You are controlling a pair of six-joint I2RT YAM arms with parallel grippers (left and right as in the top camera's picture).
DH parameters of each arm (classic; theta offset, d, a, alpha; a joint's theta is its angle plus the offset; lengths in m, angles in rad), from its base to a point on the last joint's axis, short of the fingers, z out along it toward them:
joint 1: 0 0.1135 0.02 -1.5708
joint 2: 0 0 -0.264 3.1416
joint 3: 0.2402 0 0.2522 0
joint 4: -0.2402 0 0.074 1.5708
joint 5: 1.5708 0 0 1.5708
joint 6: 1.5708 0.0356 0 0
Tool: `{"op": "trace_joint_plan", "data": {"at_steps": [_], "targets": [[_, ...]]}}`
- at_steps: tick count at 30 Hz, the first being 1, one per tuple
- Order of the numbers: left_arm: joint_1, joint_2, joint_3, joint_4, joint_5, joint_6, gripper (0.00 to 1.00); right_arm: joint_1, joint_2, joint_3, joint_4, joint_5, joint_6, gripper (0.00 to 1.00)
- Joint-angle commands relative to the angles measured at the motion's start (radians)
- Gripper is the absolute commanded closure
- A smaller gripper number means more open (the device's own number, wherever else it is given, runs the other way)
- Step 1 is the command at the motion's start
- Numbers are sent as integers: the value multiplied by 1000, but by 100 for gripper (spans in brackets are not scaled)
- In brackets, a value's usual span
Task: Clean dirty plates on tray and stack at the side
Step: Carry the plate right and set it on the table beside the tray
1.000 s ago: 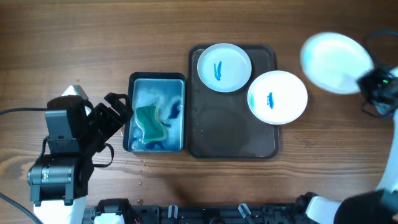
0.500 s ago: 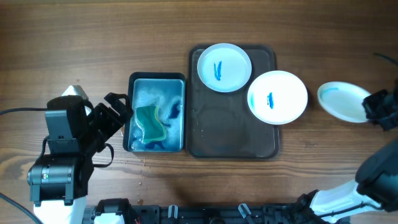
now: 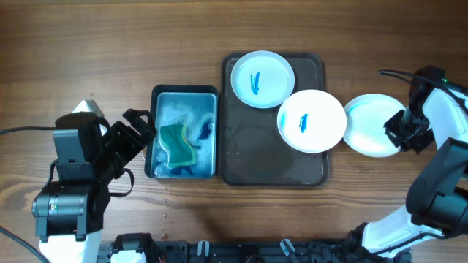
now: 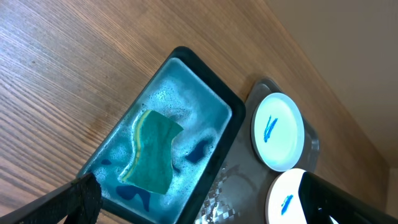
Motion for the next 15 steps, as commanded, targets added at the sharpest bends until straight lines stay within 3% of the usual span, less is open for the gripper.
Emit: {"op": "trace_joint_plan", "data": {"at_steps": [1, 9, 15], "targets": [[8, -5, 11, 2, 8, 15, 0, 46, -114, -6, 7, -23, -45, 80], [8, -5, 11, 2, 8, 15, 0, 125, -269, -7, 105, -510, -297, 59], [8, -5, 11, 2, 8, 15, 0, 204, -226, -75, 202, -443, -316, 44]]}}
